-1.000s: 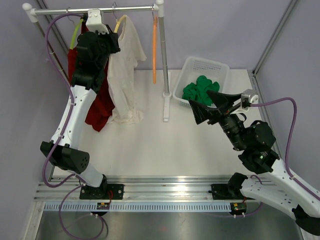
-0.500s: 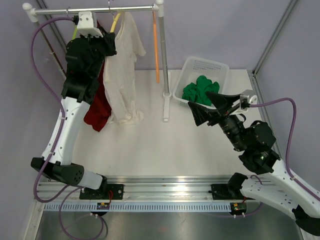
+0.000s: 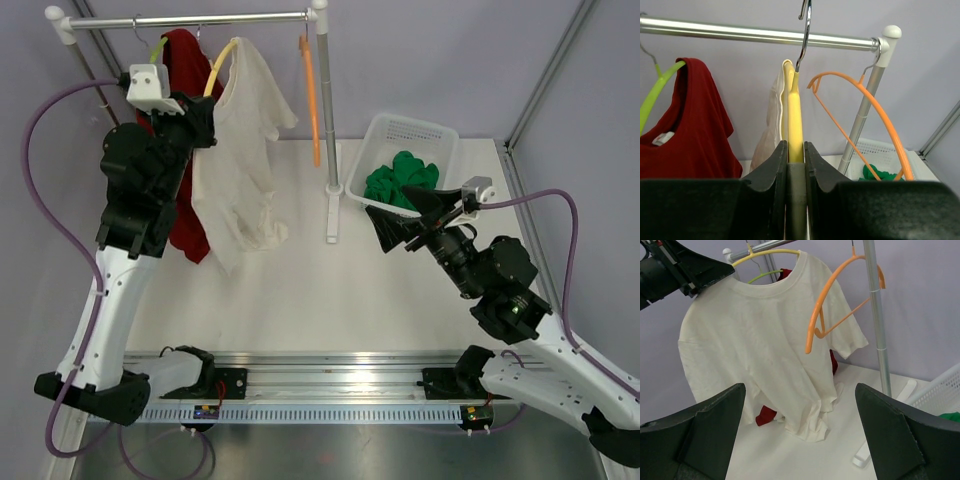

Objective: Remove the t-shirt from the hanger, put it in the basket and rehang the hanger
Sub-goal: Grab a hanger with a tshirt on it with the left arm

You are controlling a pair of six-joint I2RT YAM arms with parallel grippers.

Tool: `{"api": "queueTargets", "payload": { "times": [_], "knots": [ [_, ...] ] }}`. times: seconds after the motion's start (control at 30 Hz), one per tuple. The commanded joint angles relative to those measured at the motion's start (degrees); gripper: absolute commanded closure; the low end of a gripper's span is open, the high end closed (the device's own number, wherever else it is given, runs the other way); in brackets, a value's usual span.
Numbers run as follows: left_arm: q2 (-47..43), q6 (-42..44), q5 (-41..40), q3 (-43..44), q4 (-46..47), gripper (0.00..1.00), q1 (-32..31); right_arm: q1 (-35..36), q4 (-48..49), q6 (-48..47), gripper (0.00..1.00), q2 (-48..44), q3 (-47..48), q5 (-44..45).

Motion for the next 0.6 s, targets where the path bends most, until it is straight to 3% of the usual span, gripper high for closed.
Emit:
{"api": "queueTargets", "payload": {
  "times": [0.0, 0.3, 0.43, 0.57],
  "knots": [
    [-6.1, -1.8, -1.0, -2.3, 3.2, 1.00, -0.3, -0.1, 0.0, -0.5, 0.01, 0.9, 2.3, -1.2],
    [-22.8, -6.8, 0.2, -22.6, 2.3, 1.00, -0.3, -0.1, 2.3, 0.0, 0.01, 3.6, 0.8, -0.7],
    [-29.2, -7.5, 1.1, -28.9, 2.5, 1.00, -0.3, -0.1, 14.1, -3.5, 0.00, 3.7, -5.9, -3.5],
    [-32.8, -8.4, 1.3, -30.8, -2.0, 1.00, -0.3, -0.1, 17.7, -5.2, 0.01, 5.4, -7.8, -4.4]
  ]
}}
